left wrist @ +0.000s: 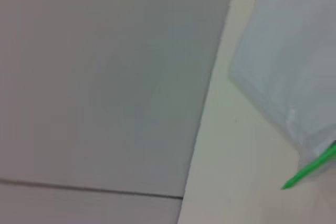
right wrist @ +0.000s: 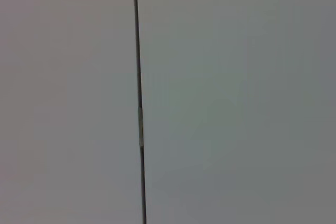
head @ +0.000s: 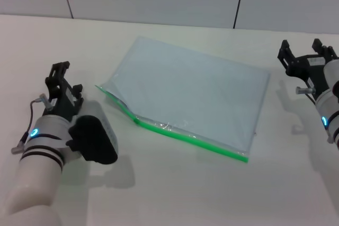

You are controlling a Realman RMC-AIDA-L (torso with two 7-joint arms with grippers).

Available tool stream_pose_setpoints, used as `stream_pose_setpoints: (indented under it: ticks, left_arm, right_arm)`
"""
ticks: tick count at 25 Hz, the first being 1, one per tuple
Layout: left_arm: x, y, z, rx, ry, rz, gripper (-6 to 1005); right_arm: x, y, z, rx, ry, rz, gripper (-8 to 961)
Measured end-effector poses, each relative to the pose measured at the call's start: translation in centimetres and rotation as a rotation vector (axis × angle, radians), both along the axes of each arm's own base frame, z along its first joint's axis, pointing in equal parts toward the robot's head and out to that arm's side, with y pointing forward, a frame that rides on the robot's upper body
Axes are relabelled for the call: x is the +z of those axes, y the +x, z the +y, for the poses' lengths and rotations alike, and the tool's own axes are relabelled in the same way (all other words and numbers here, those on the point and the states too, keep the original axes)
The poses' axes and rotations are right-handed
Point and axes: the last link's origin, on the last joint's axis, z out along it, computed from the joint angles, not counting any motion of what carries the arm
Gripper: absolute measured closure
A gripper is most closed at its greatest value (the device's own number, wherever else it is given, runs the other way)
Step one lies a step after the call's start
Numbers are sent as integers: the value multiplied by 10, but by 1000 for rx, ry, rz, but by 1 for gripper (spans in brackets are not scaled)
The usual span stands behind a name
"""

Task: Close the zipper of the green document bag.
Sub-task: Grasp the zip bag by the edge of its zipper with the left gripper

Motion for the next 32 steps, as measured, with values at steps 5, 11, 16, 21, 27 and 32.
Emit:
stream_pose_setpoints:
  ticks: [5,11,16,21,27,32]
  left_arm:
    - [-2,4,1,-22,-32,118,306]
    - [-6,8,1,-48,-72,213,306]
    - [-12,8,0,-54,-129,263,306]
    - [-14,9,0,-65,-145,289,306]
    - [-14,11,1,-83,-150,300,306]
    - [-14,13,1,-97,-151,309,306]
  right_arm:
    - [0,0,0,0,-3,0,199]
    - [-1,0,0,-1,-4,0,200]
    - [0,0,0,-2,-4,0,200]
    - [0,1,0,-4,-3,1,200]
    - [0,1,0,-4,-3,1,200]
    - [0,1,0,-4,-4,1,200]
